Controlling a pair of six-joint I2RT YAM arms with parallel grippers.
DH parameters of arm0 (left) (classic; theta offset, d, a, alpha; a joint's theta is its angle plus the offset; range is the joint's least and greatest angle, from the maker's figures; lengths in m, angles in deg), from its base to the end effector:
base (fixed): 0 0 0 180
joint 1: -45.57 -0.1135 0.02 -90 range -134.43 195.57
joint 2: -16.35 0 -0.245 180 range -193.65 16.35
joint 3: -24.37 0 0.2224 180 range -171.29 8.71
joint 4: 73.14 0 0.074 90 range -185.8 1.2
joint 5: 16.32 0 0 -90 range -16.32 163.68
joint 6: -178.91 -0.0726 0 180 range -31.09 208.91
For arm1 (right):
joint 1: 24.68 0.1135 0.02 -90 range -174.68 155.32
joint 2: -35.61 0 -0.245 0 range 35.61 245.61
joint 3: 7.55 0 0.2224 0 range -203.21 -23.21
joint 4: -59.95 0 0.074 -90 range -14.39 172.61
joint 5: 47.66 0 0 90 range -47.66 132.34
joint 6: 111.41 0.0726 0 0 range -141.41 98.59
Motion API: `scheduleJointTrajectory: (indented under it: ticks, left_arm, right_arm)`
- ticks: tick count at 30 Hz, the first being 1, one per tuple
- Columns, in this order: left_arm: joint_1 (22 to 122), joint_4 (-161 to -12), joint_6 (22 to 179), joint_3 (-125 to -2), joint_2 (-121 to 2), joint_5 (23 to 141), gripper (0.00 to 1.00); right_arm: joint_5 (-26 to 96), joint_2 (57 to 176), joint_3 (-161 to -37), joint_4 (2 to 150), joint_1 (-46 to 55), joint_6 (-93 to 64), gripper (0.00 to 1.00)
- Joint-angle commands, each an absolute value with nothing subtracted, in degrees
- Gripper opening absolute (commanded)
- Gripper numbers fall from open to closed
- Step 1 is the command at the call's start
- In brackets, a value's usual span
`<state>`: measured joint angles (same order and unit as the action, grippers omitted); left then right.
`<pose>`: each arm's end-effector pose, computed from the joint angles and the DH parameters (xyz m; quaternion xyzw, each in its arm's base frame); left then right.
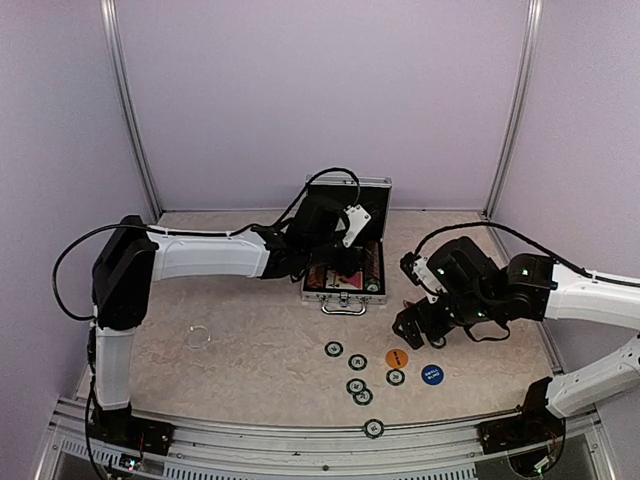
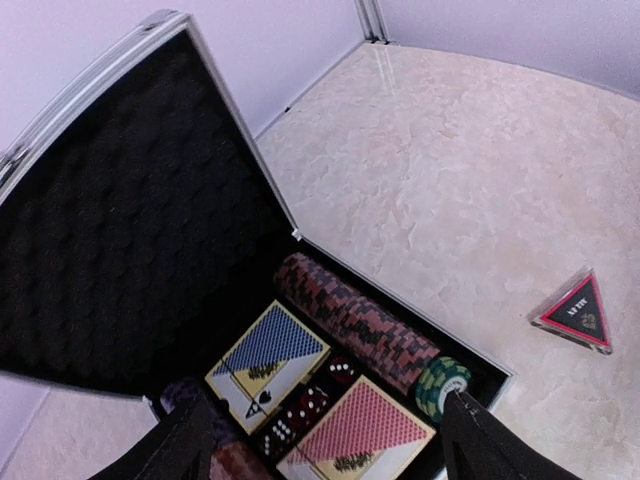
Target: Pack up texas hold em set
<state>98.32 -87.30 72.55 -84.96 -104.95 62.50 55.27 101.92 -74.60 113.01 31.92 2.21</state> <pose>0.3110 -0.3857 0.2128 0.4366 0.7248 -0.0858 0.5259 0.1415 0.1851 0.2262 -0.2321 0.9120 0.1252 0.3141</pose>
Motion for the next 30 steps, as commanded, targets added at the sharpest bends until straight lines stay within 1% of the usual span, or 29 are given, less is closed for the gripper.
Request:
scheduleJointTrajectory:
  ticks: [1, 2, 3, 4, 5, 8, 10, 14, 18, 21, 22, 24, 25, 27, 28, 30]
  left_arm:
    - [100.1, -87.4, 85.1, -75.3, -97.1, 59.0, 0.82]
    - [100.8, -86.7, 86.9, -72.5, -95.0, 57.8, 0.83]
    - [101.5, -86.4, 88.4, -69.8, -93.5, 56.6, 0.88]
    - [102.2, -86.2, 90.8, -67.5, -91.1, 55.9, 0.98]
    - [103.0, -86.2, 92.5, -65.3, -89.3, 55.1, 0.99]
    - [105.4, -87.7, 96.6, -60.3, -85.3, 51.8, 0.99]
    - [106.5, -90.4, 99.8, -58.1, -83.1, 49.9, 0.99]
    - [106.9, -92.8, 105.3, -52.4, -77.1, 50.1, 0.99]
    - [107.2, -92.8, 108.0, -45.2, -70.5, 49.9, 0.99]
    - [107.3, -93.4, 109.4, -41.9, -66.3, 49.7, 0.99]
    - [107.3, -93.6, 109.7, -41.1, -65.5, 49.7, 0.99]
    - [107.4, -93.9, 110.1, -39.6, -63.7, 49.5, 0.99]
    - [107.4, -94.1, 110.2, -39.0, -62.6, 49.3, 0.99]
    - [107.4, -94.4, 110.4, -38.2, -61.6, 48.7, 0.99]
    - [107.4, -94.5, 110.4, -37.8, -60.9, 48.5, 0.99]
    - [107.4, -94.8, 110.7, -37.3, -60.4, 48.3, 0.99]
  right_arm:
    - [57.2, 106.4, -80.2, 114.7, 27.5, -1.6, 1.0]
    - [58.2, 108.3, -81.8, 115.2, 26.5, -2.8, 1.0]
    - [59.1, 110.4, -83.5, 115.7, 25.7, -4.2, 1.0]
    - [60.2, 112.8, -85.5, 116.2, 25.1, -5.8, 1.0]
    - [61.3, 115.1, -87.4, 116.7, 24.6, -7.6, 1.0]
    - [62.5, 121.7, -93.3, 117.3, 23.0, -13.9, 1.0]
    - [61.0, 125.5, -96.9, 117.1, 21.2, -18.1, 1.0]
    - [58.3, 132.9, -103.5, 116.8, 17.5, -25.5, 1.0]
    - [59.6, 140.4, -109.5, 118.5, 16.1, -30.3, 0.99]
    - [60.6, 144.8, -112.3, 119.0, 16.0, -31.7, 0.87]
    - [59.6, 145.4, -112.5, 118.5, 15.9, -32.2, 0.81]
    - [56.9, 145.8, -112.5, 117.3, 16.0, -33.3, 0.66]
    - [56.1, 145.9, -112.6, 116.7, 16.0, -33.7, 0.51]
    - [55.3, 146.0, -112.7, 116.1, 15.9, -34.7, 0.15]
    - [54.8, 145.8, -112.7, 115.8, 16.0, -35.6, 0.0]
    - [53.7, 146.0, -112.8, 115.6, 15.9, -37.3, 0.0]
